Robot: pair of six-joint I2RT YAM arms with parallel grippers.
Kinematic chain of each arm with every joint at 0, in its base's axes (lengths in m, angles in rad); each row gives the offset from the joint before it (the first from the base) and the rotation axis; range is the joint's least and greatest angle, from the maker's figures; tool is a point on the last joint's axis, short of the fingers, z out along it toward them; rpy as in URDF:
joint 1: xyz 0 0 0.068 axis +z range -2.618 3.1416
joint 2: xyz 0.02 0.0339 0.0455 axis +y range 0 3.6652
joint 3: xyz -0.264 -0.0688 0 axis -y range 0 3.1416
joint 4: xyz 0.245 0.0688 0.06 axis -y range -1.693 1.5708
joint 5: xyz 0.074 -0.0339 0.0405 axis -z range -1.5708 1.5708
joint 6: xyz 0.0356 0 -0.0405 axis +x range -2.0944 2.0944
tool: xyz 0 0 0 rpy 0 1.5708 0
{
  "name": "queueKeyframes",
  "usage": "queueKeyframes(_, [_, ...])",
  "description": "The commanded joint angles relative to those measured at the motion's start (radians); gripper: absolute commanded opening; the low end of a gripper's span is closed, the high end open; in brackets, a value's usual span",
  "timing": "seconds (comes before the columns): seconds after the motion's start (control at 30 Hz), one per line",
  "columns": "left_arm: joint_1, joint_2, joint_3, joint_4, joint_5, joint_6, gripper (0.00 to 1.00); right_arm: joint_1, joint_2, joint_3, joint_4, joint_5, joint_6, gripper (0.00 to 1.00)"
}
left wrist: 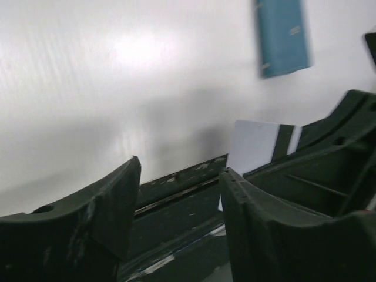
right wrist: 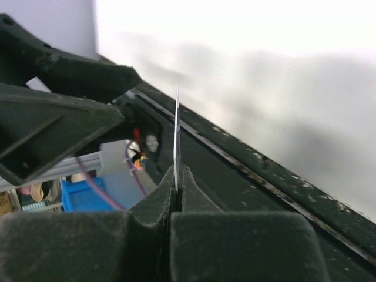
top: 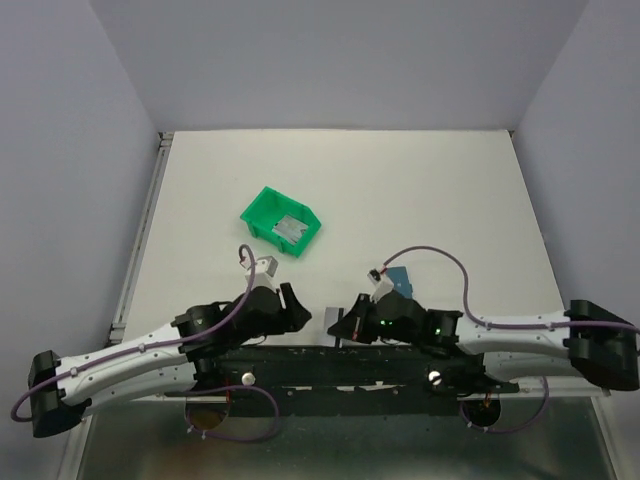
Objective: Put the credit cards into the card holder
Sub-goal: Pick up the credit card at the corner of the board.
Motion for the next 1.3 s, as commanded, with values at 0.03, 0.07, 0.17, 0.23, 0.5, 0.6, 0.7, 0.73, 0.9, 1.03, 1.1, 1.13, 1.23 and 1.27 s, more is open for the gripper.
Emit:
queueKeyframes(0.03, [0.013,-0.187,0.112,0.083,-0.142,0.166,0.75,-0.113,-0.263,0.069,-0.264,-0.02,-0.253,0.0])
queueKeyframes(0.07, [0.013,-0.198,0.124,0.119,-0.136,0.195,0.78,-0.162,-0.293,0.067,-0.241,-0.125,-0.282,0.0])
queueKeyframes(0.17, [0.022,-0.205,0.164,0.226,-0.113,0.274,0.83,-0.306,-0.332,0.087,-0.159,-0.394,-0.354,0.0])
queueKeyframes(0.23, [0.031,-0.19,0.193,0.266,-0.086,0.307,0.84,-0.349,-0.315,0.141,-0.158,-0.521,-0.396,0.0])
queueKeyframes(0.5, [0.1,-0.1,0.264,0.343,0.06,0.358,0.77,-0.382,-0.222,0.23,0.092,-0.816,-0.33,0.0])
queueKeyframes(0.6, [0.14,-0.093,0.256,0.377,0.121,0.347,0.7,-0.386,-0.229,0.237,0.125,-0.836,-0.319,0.01])
queueKeyframes(0.7, [0.186,-0.081,0.241,0.424,0.205,0.323,0.62,-0.392,-0.223,0.26,0.132,-0.853,-0.31,0.0])
queueKeyframes(0.73, [0.197,-0.078,0.236,0.439,0.232,0.315,0.59,-0.392,-0.222,0.267,0.132,-0.852,-0.31,0.0])
queueKeyframes(0.9, [0.215,-0.064,0.206,0.548,0.354,0.28,0.49,-0.406,-0.223,0.262,0.132,-0.84,-0.306,0.0])
queueKeyframes(1.03, [0.217,-0.07,0.197,0.572,0.378,0.251,0.59,-0.412,-0.225,0.257,0.131,-0.835,-0.304,0.0])
queueKeyframes(1.1, [0.217,-0.086,0.197,0.57,0.367,0.246,0.69,-0.411,-0.225,0.259,0.12,-0.836,-0.31,0.01])
queueKeyframes(1.13, [0.218,-0.09,0.195,0.568,0.362,0.248,0.72,-0.412,-0.225,0.262,0.112,-0.837,-0.313,0.0])
queueKeyframes(1.23, [0.224,-0.101,0.203,0.559,0.359,0.246,0.75,-0.412,-0.225,0.27,0.097,-0.841,-0.322,0.0])
queueKeyframes(1.27, [0.226,-0.103,0.203,0.559,0.359,0.245,0.75,-0.412,-0.223,0.276,0.091,-0.846,-0.326,0.0])
